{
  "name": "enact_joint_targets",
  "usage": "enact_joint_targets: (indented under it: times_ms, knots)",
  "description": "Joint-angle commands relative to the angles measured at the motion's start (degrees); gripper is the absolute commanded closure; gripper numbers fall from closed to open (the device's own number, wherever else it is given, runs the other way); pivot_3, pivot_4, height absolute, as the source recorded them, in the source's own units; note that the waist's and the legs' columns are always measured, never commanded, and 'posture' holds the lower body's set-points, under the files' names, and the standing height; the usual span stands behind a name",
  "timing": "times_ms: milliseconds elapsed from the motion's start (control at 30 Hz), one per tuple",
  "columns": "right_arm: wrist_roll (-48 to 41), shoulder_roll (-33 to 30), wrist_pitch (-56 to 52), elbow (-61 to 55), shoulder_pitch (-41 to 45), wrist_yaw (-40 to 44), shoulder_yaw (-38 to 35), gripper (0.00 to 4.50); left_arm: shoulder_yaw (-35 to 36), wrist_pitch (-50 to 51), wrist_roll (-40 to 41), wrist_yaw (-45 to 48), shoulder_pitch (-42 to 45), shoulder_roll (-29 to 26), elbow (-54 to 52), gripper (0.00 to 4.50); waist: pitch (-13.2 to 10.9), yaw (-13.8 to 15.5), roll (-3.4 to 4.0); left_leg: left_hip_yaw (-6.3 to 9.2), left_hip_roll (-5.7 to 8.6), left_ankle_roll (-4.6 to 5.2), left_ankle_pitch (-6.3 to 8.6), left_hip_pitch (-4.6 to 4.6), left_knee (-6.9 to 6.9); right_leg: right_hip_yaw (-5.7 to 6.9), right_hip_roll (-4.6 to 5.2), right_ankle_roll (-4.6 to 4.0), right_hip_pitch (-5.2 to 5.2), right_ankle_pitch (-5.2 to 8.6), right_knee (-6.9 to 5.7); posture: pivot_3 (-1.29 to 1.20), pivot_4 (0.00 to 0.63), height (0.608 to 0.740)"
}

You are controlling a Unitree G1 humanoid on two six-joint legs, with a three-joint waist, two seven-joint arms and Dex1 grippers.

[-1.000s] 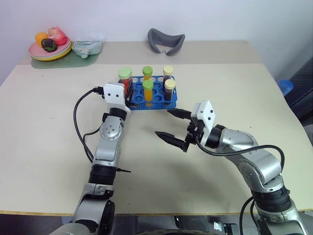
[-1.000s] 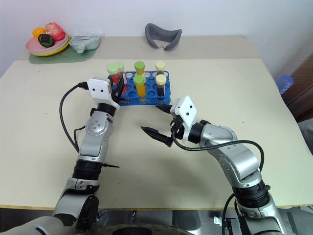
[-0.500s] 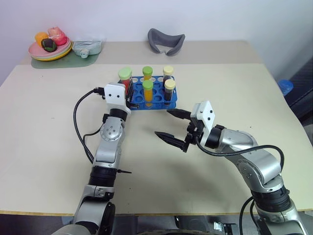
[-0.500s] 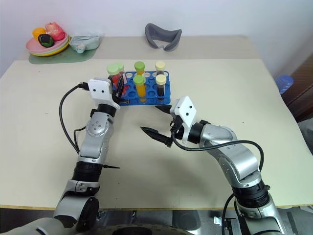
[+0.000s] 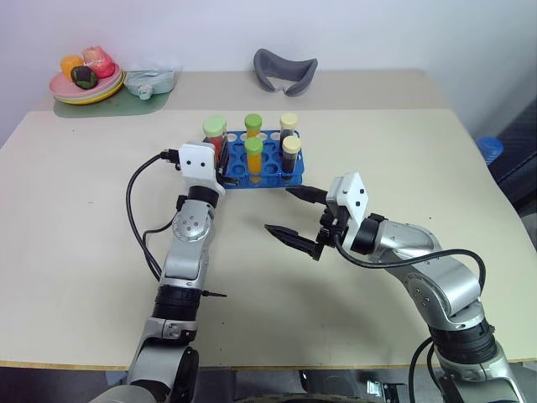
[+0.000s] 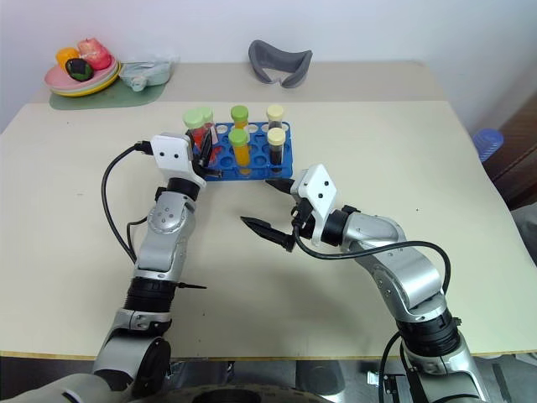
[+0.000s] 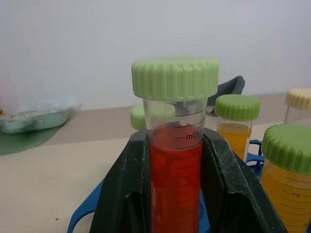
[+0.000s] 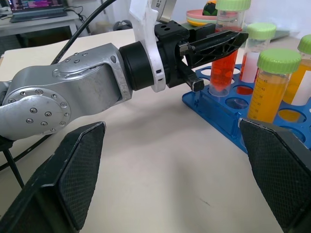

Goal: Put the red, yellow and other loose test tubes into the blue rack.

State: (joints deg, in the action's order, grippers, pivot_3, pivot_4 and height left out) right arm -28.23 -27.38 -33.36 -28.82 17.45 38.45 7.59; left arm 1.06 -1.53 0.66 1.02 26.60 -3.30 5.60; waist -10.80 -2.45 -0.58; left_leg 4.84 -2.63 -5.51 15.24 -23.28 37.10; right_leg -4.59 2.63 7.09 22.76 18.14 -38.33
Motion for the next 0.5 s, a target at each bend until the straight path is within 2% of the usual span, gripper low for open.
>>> enact_joint_targets:
  times_ms: [33,500]
  knots:
    - [-0.1,0.5,1.3,-1.0,0.5,0.3,-0.3,0.0,-0.2,0.7,-0.2,-0.1,-0.6,0.3,-0.9,3.76,0.0,0.0,0.0,0.0,0.0,0.0,0.0,0.0,0.0,0.0,0.0,0.0,0.0,0.0,0.0,0.0,0.15,0.74]
    - [-0.3,0.5,1.0,-1.4,0.3,0.3,-0.3,0.0,-0.9,2.4,-0.8,-0.1,-1.2,1.1,-2.7,3.76,0.0,0.0,0.0,0.0,0.0,0.0,0.0,0.01,0.0,0.0,0.0,0.0,-0.01,0.0,0.0,0.0,0.15,0.74]
